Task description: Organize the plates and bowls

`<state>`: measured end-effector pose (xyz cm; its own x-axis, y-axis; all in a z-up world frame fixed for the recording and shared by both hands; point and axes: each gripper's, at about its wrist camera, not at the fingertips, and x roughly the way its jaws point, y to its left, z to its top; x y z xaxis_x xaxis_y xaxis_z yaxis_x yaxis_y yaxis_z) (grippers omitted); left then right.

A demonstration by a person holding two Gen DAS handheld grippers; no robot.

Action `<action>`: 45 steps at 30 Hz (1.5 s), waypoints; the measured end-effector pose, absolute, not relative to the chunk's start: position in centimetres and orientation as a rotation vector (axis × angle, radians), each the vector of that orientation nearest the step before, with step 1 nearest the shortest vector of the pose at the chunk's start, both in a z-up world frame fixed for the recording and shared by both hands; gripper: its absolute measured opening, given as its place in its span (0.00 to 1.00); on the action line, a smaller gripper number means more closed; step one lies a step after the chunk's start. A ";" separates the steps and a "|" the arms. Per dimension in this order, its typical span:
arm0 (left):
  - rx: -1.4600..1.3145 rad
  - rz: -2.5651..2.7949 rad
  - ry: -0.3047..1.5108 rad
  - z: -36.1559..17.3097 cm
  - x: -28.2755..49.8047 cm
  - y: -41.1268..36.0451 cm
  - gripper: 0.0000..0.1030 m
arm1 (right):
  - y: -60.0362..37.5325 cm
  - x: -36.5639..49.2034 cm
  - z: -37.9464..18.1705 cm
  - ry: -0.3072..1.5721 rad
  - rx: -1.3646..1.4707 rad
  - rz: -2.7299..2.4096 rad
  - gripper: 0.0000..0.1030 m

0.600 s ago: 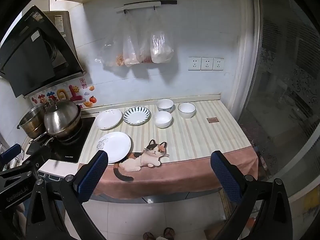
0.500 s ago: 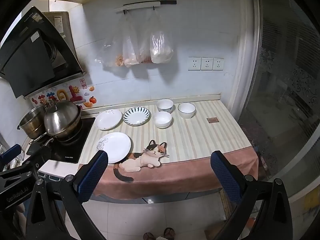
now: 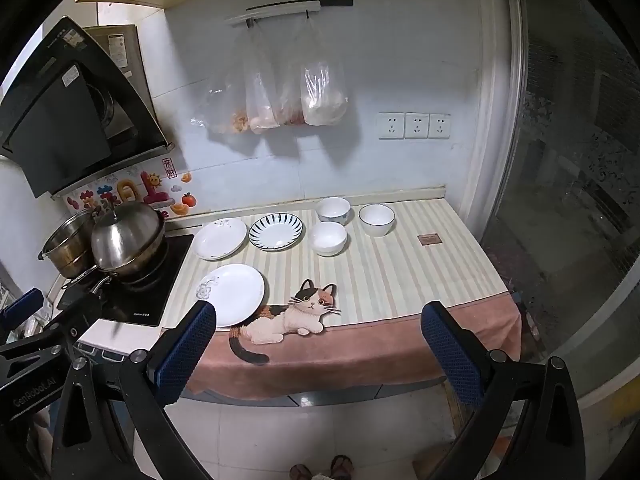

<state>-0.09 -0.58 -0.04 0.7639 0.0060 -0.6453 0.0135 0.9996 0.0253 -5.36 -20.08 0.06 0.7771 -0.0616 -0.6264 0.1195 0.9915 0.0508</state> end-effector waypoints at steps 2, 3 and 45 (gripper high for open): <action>0.030 -0.003 0.700 0.0 -0.1 -0.6 1.00 | -20.0 -5.6 0.1 0.671 0.088 -0.096 1.00; 0.031 -0.003 0.699 -0.1 -0.1 -0.7 1.00 | -19.9 -5.5 0.1 0.669 0.086 -0.097 1.00; 0.016 -0.004 0.682 1.0 -0.2 0.0 1.00 | -19.6 -6.0 0.6 0.647 0.083 -0.104 1.00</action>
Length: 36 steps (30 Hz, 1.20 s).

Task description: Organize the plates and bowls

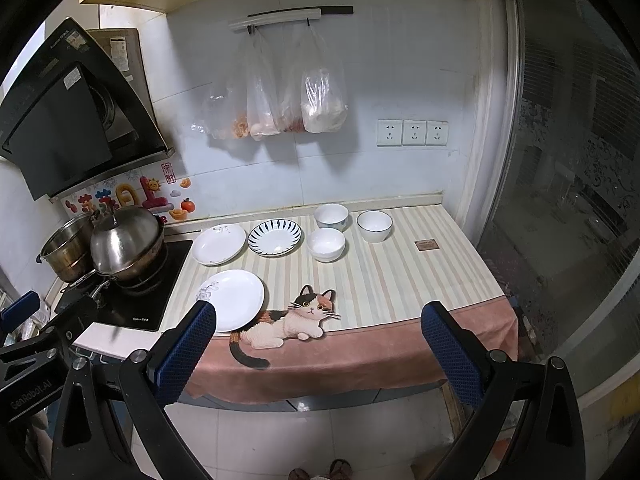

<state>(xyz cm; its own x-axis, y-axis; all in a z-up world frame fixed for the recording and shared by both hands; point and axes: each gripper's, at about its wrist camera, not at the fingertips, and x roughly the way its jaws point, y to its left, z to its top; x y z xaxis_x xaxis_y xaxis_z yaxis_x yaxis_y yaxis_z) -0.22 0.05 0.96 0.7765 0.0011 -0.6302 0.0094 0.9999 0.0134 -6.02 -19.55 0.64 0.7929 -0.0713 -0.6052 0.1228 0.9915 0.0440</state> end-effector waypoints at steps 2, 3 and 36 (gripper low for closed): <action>0.015 -0.006 0.684 0.9 -0.3 0.1 1.00 | -19.5 -6.0 0.7 0.647 0.082 -0.105 1.00; 0.015 -0.006 0.682 0.9 -0.3 0.1 1.00 | -19.5 -6.1 0.7 0.645 0.083 -0.106 1.00; 0.020 -0.006 0.671 1.4 -0.2 0.5 1.00 | -19.2 -6.4 1.3 0.642 0.095 -0.096 1.00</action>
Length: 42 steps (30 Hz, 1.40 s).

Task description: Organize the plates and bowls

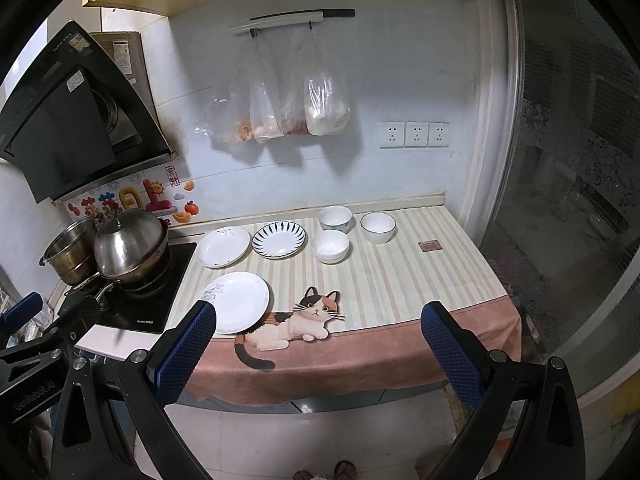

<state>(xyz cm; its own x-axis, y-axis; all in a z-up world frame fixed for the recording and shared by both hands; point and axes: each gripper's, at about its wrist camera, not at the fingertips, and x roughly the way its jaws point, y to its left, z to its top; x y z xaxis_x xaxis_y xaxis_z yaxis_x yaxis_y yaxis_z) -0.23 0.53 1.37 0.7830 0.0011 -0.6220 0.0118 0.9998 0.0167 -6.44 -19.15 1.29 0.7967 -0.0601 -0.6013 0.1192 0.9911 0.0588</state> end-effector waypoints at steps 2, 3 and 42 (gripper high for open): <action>0.022 -0.004 0.667 1.2 0.0 0.9 1.00 | -19.0 -6.3 1.2 0.642 0.101 -0.098 1.00; 0.023 0.004 0.665 1.0 0.4 1.1 1.00 | -18.9 -6.1 1.1 0.644 0.106 -0.099 1.00; -0.189 0.018 1.384 -37.2 38.7 14.5 0.77 | -9.0 42.4 -42.1 1.452 0.197 0.436 0.49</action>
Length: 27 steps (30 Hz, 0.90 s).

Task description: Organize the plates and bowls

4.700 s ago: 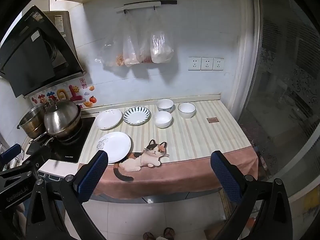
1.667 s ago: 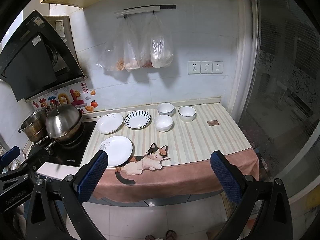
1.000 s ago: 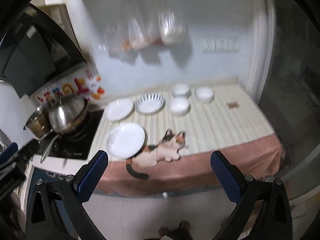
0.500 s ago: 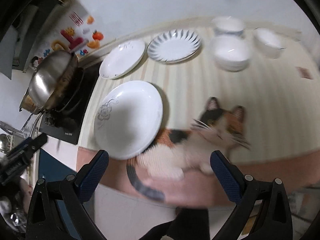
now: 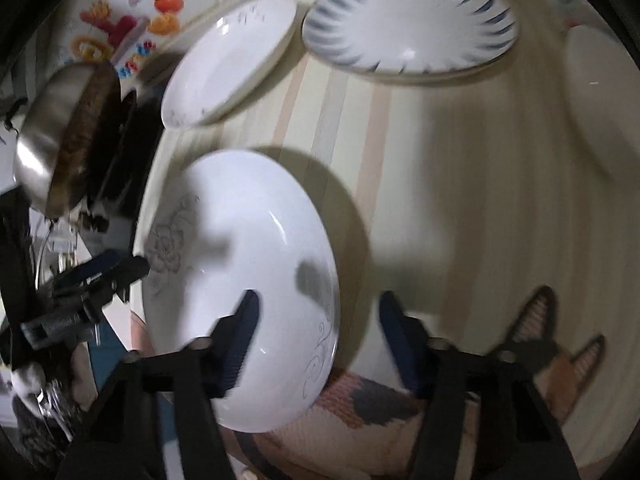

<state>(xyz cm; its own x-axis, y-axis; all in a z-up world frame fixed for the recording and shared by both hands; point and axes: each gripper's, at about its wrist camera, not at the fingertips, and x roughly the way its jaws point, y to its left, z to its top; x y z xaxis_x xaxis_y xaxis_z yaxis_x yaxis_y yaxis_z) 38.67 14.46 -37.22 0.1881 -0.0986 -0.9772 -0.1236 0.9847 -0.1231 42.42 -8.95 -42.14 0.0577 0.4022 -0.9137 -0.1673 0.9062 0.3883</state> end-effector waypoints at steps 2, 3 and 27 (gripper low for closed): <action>-0.192 0.008 1.401 -37.8 38.9 14.3 0.58 | -8.5 42.6 -42.8 1.472 0.184 0.447 0.33; -0.200 -0.006 1.416 -38.1 38.8 14.2 0.47 | -8.2 42.6 -42.6 1.455 0.180 0.460 0.28; -0.100 -0.110 1.405 -34.5 36.9 7.1 0.41 | -14.4 40.8 -40.6 1.522 0.271 0.458 0.17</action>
<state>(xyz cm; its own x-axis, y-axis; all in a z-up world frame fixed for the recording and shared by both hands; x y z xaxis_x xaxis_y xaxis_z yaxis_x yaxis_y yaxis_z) 36.91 7.11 -34.49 0.1612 -0.1359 -0.9775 0.0175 0.9907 -0.1348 40.77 -14.43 -40.63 -0.0122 0.4490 -0.8934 -0.1181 0.8866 0.4472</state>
